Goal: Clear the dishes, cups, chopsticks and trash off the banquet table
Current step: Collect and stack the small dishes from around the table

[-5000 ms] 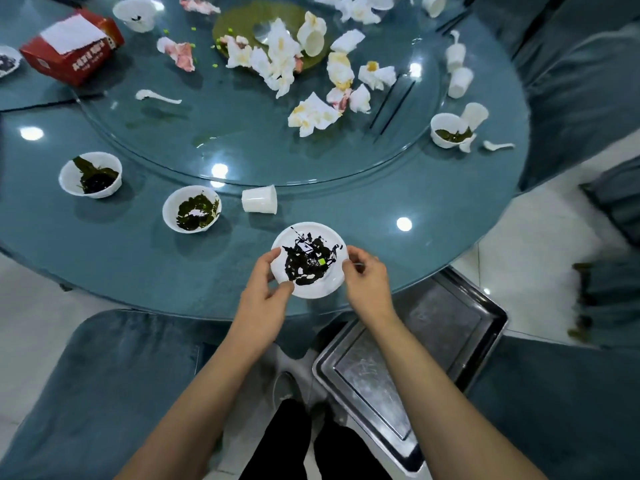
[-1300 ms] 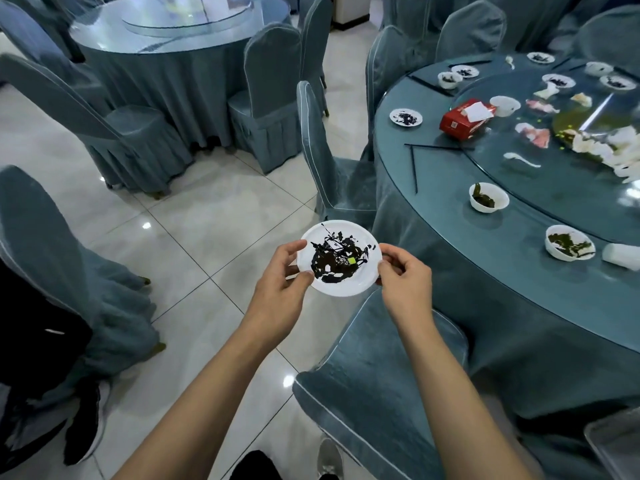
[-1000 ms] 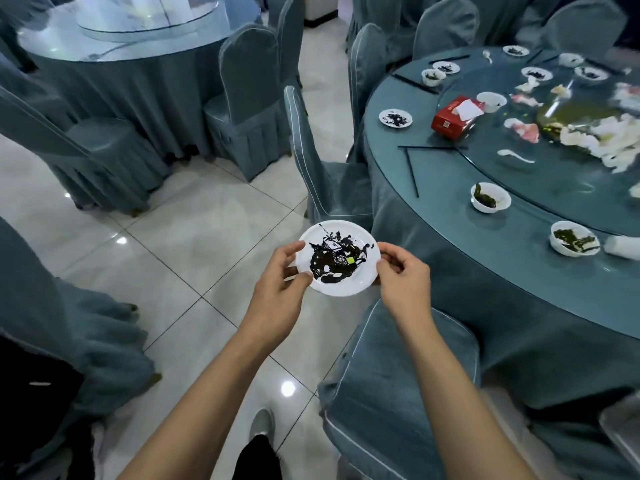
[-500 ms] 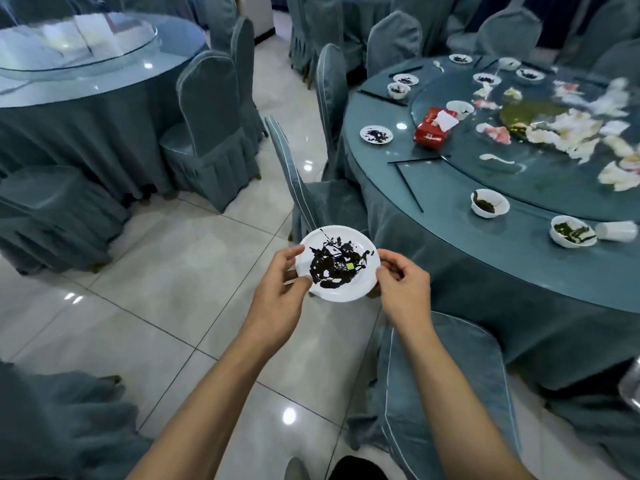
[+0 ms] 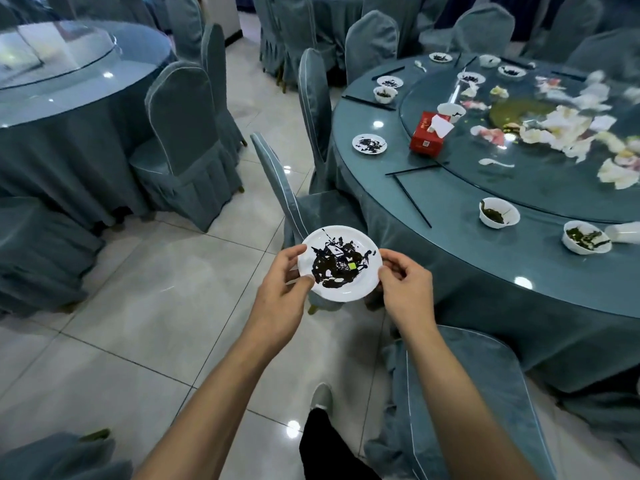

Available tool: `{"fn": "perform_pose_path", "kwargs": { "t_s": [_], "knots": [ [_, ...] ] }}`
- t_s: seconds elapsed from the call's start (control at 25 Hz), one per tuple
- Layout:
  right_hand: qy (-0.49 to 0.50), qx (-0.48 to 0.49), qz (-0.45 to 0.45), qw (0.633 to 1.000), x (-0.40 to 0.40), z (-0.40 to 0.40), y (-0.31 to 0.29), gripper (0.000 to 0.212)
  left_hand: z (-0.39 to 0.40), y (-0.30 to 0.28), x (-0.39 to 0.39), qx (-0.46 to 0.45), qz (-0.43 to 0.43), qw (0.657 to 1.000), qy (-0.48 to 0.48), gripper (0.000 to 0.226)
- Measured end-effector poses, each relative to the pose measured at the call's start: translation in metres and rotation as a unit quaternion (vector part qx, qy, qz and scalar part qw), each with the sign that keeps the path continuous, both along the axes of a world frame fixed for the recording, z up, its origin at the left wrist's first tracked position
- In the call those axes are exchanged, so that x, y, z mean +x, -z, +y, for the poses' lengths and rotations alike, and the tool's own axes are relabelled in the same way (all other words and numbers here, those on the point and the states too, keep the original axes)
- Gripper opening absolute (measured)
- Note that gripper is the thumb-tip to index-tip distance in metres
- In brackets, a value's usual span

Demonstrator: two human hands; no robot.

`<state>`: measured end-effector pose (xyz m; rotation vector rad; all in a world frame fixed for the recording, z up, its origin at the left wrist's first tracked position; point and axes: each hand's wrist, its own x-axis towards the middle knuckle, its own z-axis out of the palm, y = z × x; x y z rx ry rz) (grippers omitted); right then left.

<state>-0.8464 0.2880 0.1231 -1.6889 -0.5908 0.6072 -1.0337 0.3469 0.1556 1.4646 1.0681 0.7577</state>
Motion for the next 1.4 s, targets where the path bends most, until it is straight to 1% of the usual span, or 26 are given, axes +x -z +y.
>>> {"fn": "perform_pose_path", "kwargs": {
  "t_s": [0.28, 0.44, 0.6, 0.76, 0.96, 1.12, 1.4],
  "knots": [
    [0.010, 0.012, 0.011, 1.000, 0.041, 0.101, 0.004, 0.034, 0.102, -0.004, 0.043, 0.001, 0.006, 1.000, 0.012, 0.044],
    [0.014, 0.016, 0.032, 0.999, 0.067, 0.151, 0.002, 0.034, 0.154, -0.010, 0.068, 0.006, 0.005, 1.000, 0.018, 0.043],
    [0.018, 0.003, 0.027, 0.999, 0.082, 0.188, 0.004, 0.026, 0.192, -0.009, 0.082, 0.000, 0.005, 1.000, 0.015, 0.043],
    [0.026, -0.009, 0.020, 0.999, 0.091, 0.222, 0.004, 0.027, 0.232, -0.007, 0.092, -0.003, 0.003, 1.000, 0.028, 0.043],
    [0.048, 0.007, 0.013, 0.999, 0.098, 0.272, 0.001, 0.030, 0.293, -0.006, 0.105, 0.002, 0.002, 0.998, 0.064, 0.043],
    [0.075, -0.001, 0.016, 0.997, 0.101, 0.322, 0.002, 0.036, 0.353, -0.008, 0.110, 0.001, 0.001, 0.996, 0.092, 0.043],
    [0.158, -0.008, 0.026, 0.987, 0.087, 0.404, 0.008, 0.028, 0.459, -0.015, 0.112, 0.005, 0.015, 0.985, 0.170, 0.042]
  ]
}}
